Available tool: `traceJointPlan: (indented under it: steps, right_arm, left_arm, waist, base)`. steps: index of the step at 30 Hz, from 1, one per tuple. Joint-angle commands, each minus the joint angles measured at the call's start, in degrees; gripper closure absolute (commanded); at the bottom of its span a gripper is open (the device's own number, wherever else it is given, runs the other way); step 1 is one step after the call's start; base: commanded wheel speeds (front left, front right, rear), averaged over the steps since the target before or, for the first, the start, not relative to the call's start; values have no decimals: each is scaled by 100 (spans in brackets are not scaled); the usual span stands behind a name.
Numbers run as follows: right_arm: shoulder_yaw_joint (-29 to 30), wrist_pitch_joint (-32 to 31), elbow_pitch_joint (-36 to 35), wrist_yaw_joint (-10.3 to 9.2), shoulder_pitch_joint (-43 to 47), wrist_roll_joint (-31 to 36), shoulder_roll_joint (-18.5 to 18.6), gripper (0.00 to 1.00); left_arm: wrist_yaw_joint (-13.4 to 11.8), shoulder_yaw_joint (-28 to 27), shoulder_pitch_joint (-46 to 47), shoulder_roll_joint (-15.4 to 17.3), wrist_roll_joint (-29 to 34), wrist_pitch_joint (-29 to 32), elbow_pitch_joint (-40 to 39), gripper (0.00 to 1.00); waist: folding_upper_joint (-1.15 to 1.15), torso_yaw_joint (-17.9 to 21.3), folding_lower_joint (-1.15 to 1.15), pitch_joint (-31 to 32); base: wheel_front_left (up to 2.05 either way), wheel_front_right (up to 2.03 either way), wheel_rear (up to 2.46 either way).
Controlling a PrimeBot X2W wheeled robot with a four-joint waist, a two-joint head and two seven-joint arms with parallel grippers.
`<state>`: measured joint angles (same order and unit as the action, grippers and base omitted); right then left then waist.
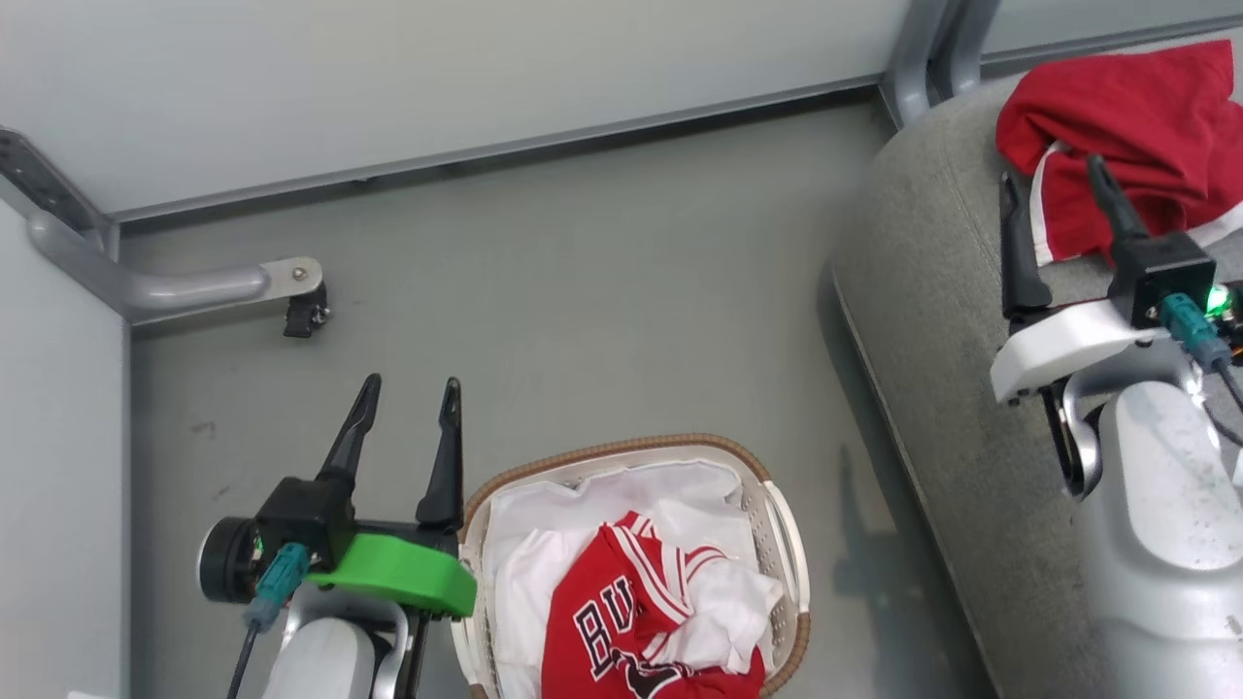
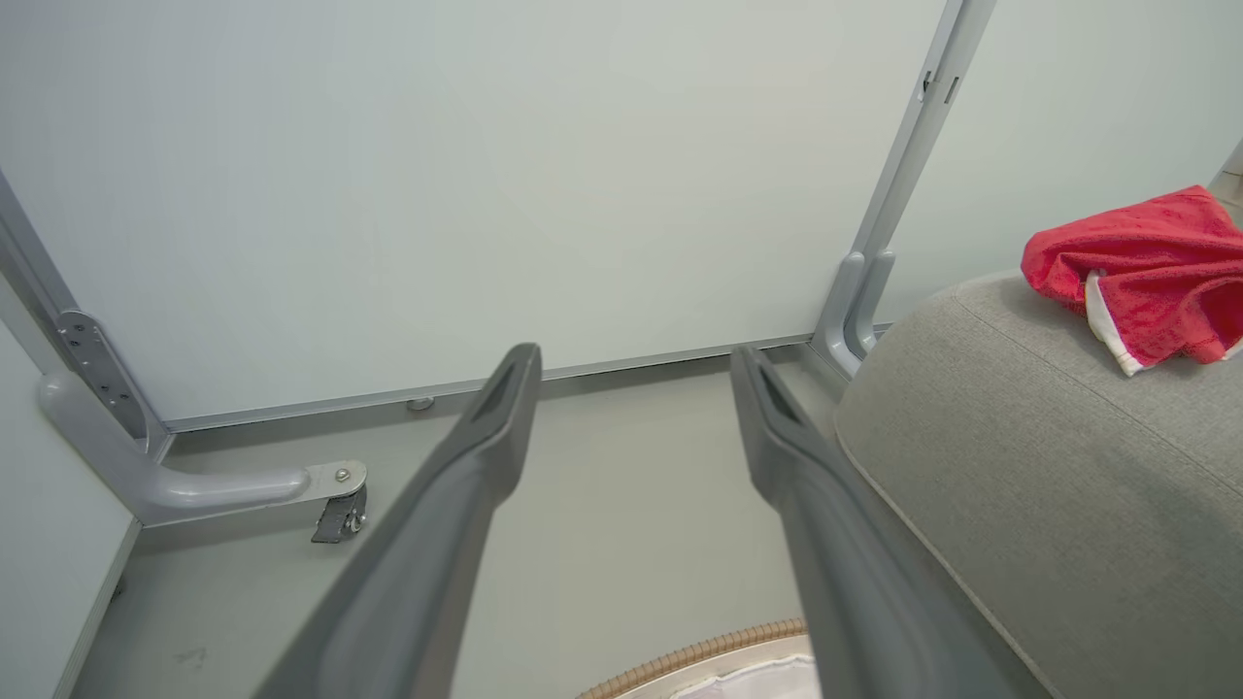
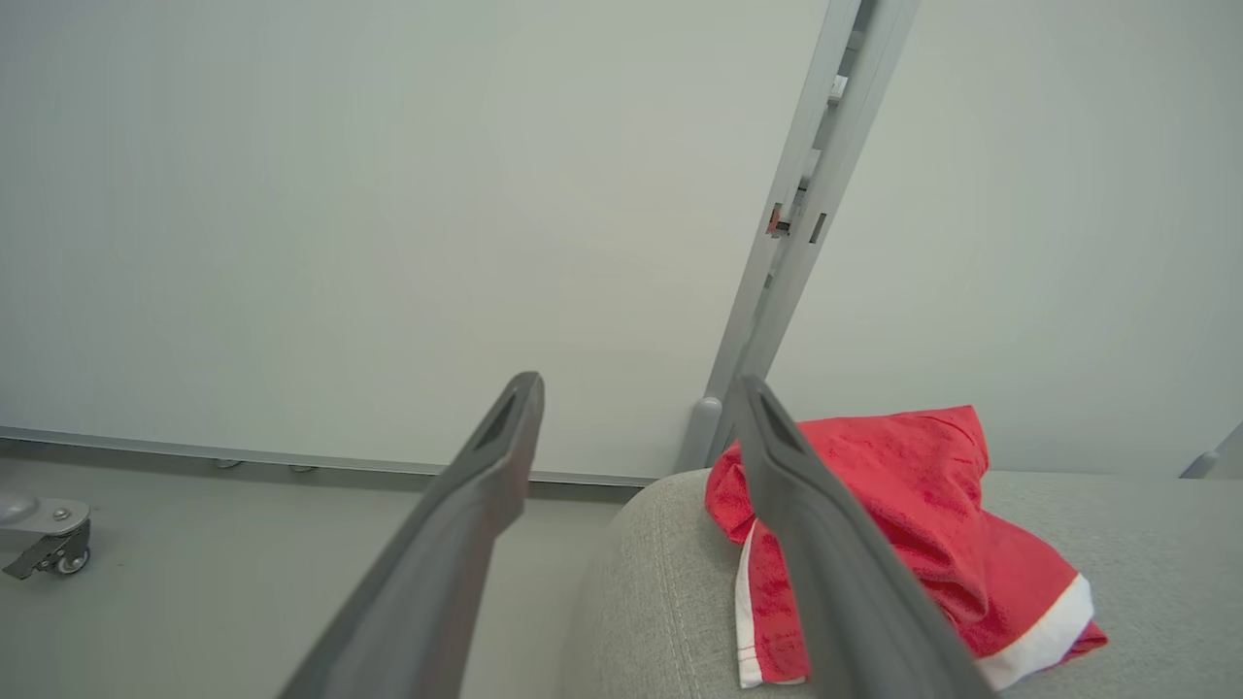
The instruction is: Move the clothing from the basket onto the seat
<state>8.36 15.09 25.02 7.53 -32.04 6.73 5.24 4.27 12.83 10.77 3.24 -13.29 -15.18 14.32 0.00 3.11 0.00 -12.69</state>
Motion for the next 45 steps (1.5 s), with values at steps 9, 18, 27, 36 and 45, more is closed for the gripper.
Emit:
traceJointPlan:
  steps: [9, 18, 27, 36, 45]
  right_arm:
    - [-279, 12, -257, -7, 967, -596, -229, 0]
    - [-704, 12, -520, -7, 1943, -1397, -222, 0]
    - [-828, 12, -669, -8, 2493, -1542, -223, 0]
    - [-850, 12, -608, -7, 2553, -1587, -224, 0]
    - [-865, 12, -581, -7, 2537, -1512, -225, 0]
  left_arm:
    - [-87, -730, -769, -22, -66, 5, -63, 0]
    - [-39, -867, -1305, -34, -129, 5, -66, 0]
    - [-80, -767, -1497, -32, -217, 5, -52, 0]
    - [-84, -747, -1485, -32, -194, 5, -53, 0]
    - [-67, -731, -1462, -32, -167, 5, -55, 0]
  waist:
    - [0, -556, 0, 727]
    - [0, -639, 0, 1127]
    - [0, -605, 0, 1270]
    - [0, -526, 0, 1293]
    - [0, -501, 0, 1292]
  base:
    - [0, 0, 0]
    - [0, 0, 0]
    - [0, 0, 0]
    - [0, 0, 0]
    - [0, 0, 0]
